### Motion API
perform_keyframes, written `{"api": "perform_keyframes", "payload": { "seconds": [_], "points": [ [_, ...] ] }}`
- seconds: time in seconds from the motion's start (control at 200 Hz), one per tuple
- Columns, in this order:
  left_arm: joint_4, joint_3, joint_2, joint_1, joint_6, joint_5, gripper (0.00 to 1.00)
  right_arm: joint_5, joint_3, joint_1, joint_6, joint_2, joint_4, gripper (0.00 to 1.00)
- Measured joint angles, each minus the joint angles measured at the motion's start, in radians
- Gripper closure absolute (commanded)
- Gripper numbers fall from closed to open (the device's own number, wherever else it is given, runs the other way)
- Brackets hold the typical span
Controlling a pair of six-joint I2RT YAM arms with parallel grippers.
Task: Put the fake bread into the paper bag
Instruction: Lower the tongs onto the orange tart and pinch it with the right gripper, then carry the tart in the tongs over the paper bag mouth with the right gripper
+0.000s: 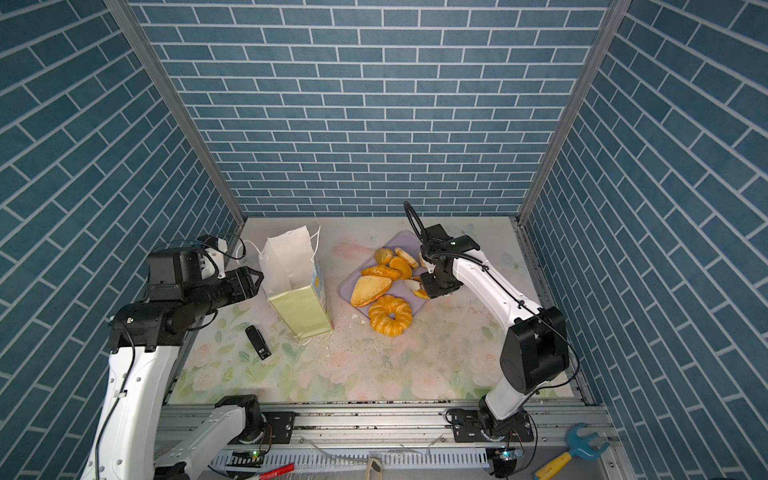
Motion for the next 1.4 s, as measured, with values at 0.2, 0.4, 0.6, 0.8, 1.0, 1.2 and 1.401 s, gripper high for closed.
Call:
{"api": "perform_keyframes", "payload": {
  "seconds": [0.2, 0.4, 0.6, 0.8, 1.0, 1.2, 1.401],
  "points": [
    [0.0, 0.0, 0.0, 0.0, -0.011, 0.004, 0.35, 0.004, -0.016, 0.002, 0.0, -0.005, 0.005, 0.68],
    [0.004, -0.005, -0.002, 0.0, -0.014, 0.008, 0.35, 0.008, -0.021, 0.013, 0.0, -0.044, -0.006, 0.72],
    [0.01, -0.013, -0.011, 0.0, -0.017, 0.016, 0.35, 0.008, -0.021, 0.024, 0.0, -0.114, -0.034, 0.74],
    [0.019, -0.024, -0.027, 0.0, -0.021, 0.016, 0.35, 0.006, -0.02, 0.037, 0.001, -0.208, -0.074, 0.75],
    [0.024, -0.031, -0.029, 0.0, -0.03, 0.016, 0.35, -0.009, 0.054, 0.048, 0.005, -0.272, -0.117, 0.76],
    [0.036, -0.042, -0.035, 0.0, -0.04, 0.016, 0.35, -0.02, 0.222, 0.085, 0.021, -0.283, -0.124, 0.77],
    [0.054, -0.068, -0.047, 0.0, -0.055, 0.023, 0.34, -0.04, 0.457, 0.161, 0.013, -0.203, -0.118, 0.77]
  ]
}}
